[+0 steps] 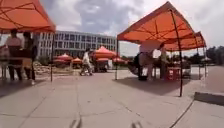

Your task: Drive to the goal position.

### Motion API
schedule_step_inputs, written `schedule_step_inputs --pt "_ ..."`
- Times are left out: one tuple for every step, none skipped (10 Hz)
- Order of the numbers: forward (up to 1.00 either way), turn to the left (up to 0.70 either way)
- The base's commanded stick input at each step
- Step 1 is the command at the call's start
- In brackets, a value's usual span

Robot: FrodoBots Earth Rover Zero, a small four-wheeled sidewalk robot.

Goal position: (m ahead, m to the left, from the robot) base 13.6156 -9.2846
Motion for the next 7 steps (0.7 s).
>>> schedule_step_inputs --pt "0.85 0.33" --pt "0.85 0.33" --pt "0.85 0.33" --pt "0.85 0.33" --pt "0.85 0.24" --pt "0.85 0.02" --pt "0.85 0.01"
